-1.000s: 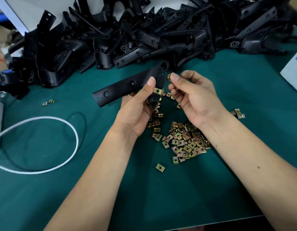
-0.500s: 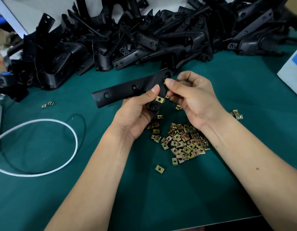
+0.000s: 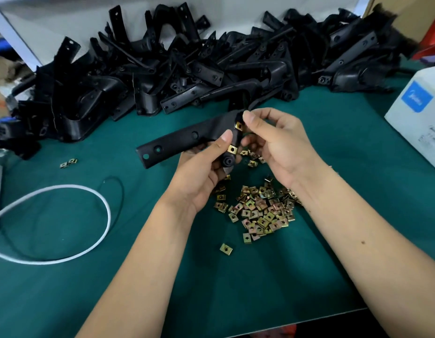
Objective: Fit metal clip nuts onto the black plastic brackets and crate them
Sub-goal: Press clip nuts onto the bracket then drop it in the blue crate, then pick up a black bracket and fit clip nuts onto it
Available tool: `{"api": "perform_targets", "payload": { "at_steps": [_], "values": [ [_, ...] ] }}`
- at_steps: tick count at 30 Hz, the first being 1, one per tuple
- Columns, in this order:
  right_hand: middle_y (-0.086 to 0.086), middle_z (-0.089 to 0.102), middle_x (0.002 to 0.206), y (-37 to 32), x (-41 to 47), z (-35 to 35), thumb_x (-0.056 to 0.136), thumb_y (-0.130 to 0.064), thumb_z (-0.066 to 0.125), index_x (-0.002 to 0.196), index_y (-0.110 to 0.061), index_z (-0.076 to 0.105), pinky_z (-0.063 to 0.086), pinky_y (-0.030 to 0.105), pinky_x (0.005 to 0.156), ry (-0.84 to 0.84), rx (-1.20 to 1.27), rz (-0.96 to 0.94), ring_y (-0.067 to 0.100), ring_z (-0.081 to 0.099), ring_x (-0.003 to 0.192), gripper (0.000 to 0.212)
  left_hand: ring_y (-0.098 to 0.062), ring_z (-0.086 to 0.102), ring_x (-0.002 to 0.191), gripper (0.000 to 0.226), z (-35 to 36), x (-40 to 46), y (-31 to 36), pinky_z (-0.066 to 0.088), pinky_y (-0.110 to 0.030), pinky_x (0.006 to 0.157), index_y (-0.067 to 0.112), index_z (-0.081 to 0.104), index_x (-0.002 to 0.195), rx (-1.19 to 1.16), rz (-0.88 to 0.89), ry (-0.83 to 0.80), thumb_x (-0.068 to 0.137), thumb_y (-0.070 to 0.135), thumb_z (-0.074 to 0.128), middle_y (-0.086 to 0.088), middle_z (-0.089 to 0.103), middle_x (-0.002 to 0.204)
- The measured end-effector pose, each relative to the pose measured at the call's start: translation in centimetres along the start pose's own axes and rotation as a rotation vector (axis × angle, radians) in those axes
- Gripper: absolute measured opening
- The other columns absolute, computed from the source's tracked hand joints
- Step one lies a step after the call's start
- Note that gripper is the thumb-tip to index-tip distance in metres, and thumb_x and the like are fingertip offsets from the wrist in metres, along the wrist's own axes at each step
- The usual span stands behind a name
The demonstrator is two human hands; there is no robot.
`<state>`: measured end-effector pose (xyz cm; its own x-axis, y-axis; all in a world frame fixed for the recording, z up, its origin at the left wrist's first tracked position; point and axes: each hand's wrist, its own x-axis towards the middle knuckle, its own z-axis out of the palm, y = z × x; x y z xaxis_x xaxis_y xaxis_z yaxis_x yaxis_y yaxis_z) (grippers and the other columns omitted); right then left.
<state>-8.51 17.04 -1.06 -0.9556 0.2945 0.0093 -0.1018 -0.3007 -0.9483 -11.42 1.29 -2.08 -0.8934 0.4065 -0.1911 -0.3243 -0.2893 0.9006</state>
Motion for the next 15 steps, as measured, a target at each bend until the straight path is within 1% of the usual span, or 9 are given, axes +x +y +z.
{"api": "perform_targets", "payload": {
  "at_steps": [3,5,6,7,9,10,12,14,15],
  "values": [
    [0.012,0.077,0.092,-0.7,-0.8,-1.4,0.105,-0.028,0.058,0.107,-0.007,0.066,0.047,0.037,0.073,0.001,-0.032,-0.012,0.024,0.069,0.072,0.022,-0.014,0.068,0.071,0.017,0.8,-0.4,-0.1,0.056,-0.020,0.061,0.017,0.082,0.091,-0.036,-0.085,-0.063,0.086,0.032,0.074,-0.008,0.075,0.093],
    [0.013,0.075,0.091,-1.2,-1.5,-2.6,0.104,-0.031,0.059,0.109,-0.003,0.065,0.045,0.041,0.074,0.029,-0.077,-0.042,0.026,0.069,0.072,0.029,-0.013,0.068,0.070,0.020,1.7,-0.5,-0.4,0.056,-0.021,0.062,0.020,0.084,0.086,0.015,-0.099,-0.108,0.080,0.037,0.075,-0.007,0.076,0.090],
    [0.013,0.073,0.091,-1.6,-2.0,-3.4,0.102,-0.032,0.062,0.107,-0.001,0.066,0.044,0.041,0.074,0.056,-0.110,-0.066,0.026,0.068,0.071,0.032,-0.012,0.068,0.070,0.025,2.6,-0.5,-0.7,0.056,-0.021,0.061,0.018,0.083,0.088,0.068,-0.094,-0.124,0.079,0.040,0.075,-0.006,0.076,0.089],
    [0.014,0.072,0.089,-2.0,-2.4,-4.1,0.099,-0.034,0.067,0.104,0.000,0.067,0.045,0.040,0.073,0.086,-0.152,-0.094,0.026,0.068,0.069,0.035,-0.012,0.069,0.070,0.033,3.4,-0.5,-0.9,0.056,-0.021,0.061,0.016,0.081,0.096,0.128,-0.076,-0.137,0.078,0.043,0.074,-0.005,0.076,0.089],
    [0.007,0.072,0.079,-3.3,-3.8,-5.9,0.092,-0.034,0.075,0.099,-0.005,0.070,0.049,0.031,0.068,0.177,-0.236,-0.159,0.020,0.067,0.063,0.029,-0.013,0.072,0.074,0.052,5.8,-0.3,-1.6,0.057,-0.022,0.064,0.011,0.072,0.115,0.243,-0.028,-0.172,0.076,0.046,0.073,-0.005,0.077,0.092],
    [0.002,0.070,0.070,-3.8,-4.5,-6.8,0.090,-0.030,0.079,0.097,-0.009,0.071,0.050,0.025,0.064,0.226,-0.265,-0.186,0.018,0.065,0.059,0.024,-0.015,0.074,0.079,0.055,7.0,-0.2,-1.9,0.058,-0.025,0.068,0.012,0.069,0.118,0.283,0.002,-0.190,0.075,0.045,0.074,-0.006,0.078,0.096],
    [-0.003,0.062,0.059,-4.9,-6.3,-9.6,0.088,-0.022,0.082,0.093,-0.013,0.069,0.049,0.022,0.060,0.349,-0.300,-0.225,0.015,0.062,0.054,0.017,-0.021,0.076,0.084,0.048,10.2,-0.2,-2.9,0.061,-0.034,0.076,0.012,0.070,0.117,0.361,0.052,-0.232,0.080,0.039,0.078,-0.010,0.079,0.101],
    [-0.001,0.059,0.060,-6.0,-8.7,-13.2,0.088,-0.016,0.081,0.094,-0.013,0.066,0.051,0.025,0.064,0.463,-0.292,-0.246,0.015,0.061,0.054,0.016,-0.022,0.075,0.074,0.031,14.3,-0.5,-4.3,0.061,-0.033,0.072,0.006,0.072,0.111,0.433,0.090,-0.313,0.089,0.028,0.078,-0.014,0.079,0.090],
    [0.002,0.061,0.063,-6.4,-9.9,-14.9,0.089,-0.014,0.080,0.096,-0.012,0.066,0.051,0.027,0.066,0.509,-0.278,-0.256,0.015,0.061,0.055,0.016,-0.020,0.074,0.069,0.025,16.2,-0.9,-5.0,0.061,-0.032,0.070,0.004,0.073,0.104,0.482,0.118,-0.359,0.091,0.024,0.078,-0.014,0.078,0.083]
  ]
}}
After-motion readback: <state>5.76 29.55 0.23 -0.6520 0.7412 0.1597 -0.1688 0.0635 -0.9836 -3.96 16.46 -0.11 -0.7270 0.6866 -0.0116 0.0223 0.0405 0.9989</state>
